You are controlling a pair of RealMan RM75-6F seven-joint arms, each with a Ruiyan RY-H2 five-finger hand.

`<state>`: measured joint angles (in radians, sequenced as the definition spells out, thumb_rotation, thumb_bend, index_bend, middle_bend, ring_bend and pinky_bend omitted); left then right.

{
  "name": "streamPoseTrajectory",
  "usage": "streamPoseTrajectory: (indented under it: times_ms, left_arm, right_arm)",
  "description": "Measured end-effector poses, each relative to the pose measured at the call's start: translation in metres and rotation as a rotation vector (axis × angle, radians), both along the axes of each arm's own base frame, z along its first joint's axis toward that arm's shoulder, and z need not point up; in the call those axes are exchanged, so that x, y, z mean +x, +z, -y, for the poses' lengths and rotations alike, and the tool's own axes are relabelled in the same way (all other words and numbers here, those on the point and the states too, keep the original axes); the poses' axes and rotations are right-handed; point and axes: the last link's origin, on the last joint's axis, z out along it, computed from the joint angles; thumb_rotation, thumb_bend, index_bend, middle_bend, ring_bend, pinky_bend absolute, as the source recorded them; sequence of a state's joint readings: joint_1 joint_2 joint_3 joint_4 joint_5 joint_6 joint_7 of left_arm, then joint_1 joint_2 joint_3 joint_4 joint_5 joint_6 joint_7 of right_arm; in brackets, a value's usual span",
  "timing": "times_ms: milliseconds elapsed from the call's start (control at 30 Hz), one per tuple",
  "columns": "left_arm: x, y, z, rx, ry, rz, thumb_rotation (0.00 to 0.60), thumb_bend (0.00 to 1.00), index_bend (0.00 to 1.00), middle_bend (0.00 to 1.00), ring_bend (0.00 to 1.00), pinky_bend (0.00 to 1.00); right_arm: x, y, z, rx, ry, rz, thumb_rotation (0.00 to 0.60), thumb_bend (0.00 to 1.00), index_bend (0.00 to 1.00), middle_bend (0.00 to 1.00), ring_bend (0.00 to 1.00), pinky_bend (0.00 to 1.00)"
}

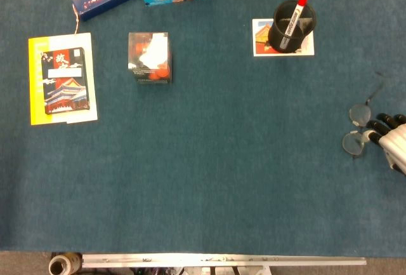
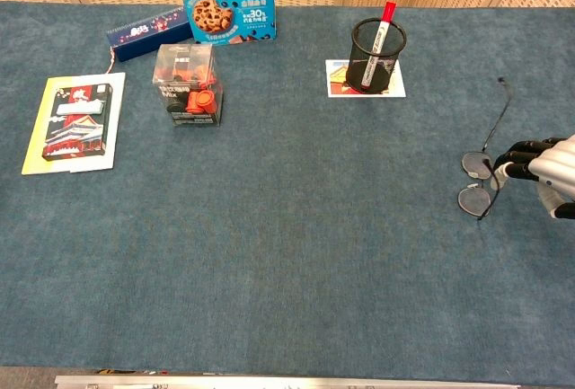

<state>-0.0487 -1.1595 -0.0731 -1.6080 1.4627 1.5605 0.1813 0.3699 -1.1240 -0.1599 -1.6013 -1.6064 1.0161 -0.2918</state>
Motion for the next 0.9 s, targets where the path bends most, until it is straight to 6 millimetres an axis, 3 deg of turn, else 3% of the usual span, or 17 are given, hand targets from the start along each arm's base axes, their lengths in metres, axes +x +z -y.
streamPoseTrajectory:
  times_ms: [433, 900]
  left_arm:
    - [-0.001, -0.001, 0.0, -0.004, 0.004, -0.003, 0.6, 0.52, 0.45, 0.52, 0.5, 0.63]
    - [-0.002, -0.003, -0.002, -0.009, 0.01, -0.009, 0.6, 0.52, 0.45, 0.52, 0.5, 0.63]
  right_arm:
    - [0.031, 0.016, -0.002, -0.031, 0.089, 0.123, 0.6, 1.0, 0.33, 0.25, 0.15, 0.27]
    - [0.045, 0.029, -0.003, -0.069, 0.143, 0.142, 0.6, 1.0, 0.33, 0.25, 0.15, 0.27]
